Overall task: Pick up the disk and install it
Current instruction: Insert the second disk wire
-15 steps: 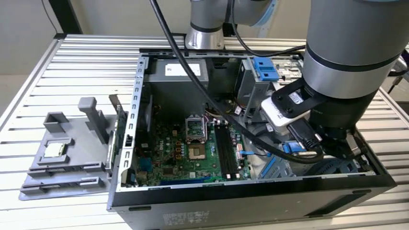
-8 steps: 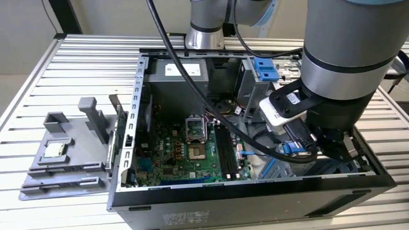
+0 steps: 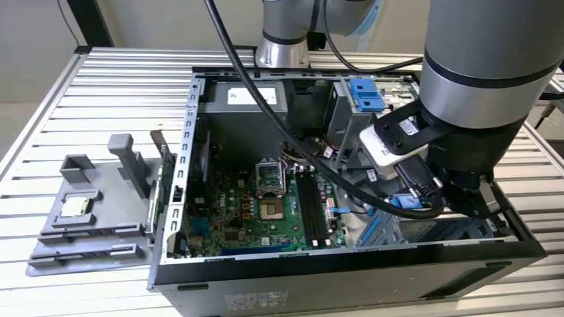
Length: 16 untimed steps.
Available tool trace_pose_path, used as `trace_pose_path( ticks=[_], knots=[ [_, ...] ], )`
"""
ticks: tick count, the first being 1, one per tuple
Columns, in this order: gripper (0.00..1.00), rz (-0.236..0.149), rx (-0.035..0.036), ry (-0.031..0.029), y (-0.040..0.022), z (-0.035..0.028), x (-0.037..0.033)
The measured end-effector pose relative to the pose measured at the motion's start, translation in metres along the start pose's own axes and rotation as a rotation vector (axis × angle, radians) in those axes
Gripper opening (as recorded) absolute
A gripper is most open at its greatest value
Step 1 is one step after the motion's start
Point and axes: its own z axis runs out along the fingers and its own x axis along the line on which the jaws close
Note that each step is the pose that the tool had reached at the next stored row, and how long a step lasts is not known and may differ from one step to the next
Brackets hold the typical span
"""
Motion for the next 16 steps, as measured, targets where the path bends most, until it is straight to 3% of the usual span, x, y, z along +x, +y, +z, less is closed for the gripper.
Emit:
trace_pose_path(
  ticks=[5,16],
  knots=[
    [0.00,0.001,-0.0002,0.0013,0.0029,-0.0015,-0.0006],
    [0.00,0.001,-0.0001,0.0013,0.0033,-0.0024,-0.0007]
  ],
)
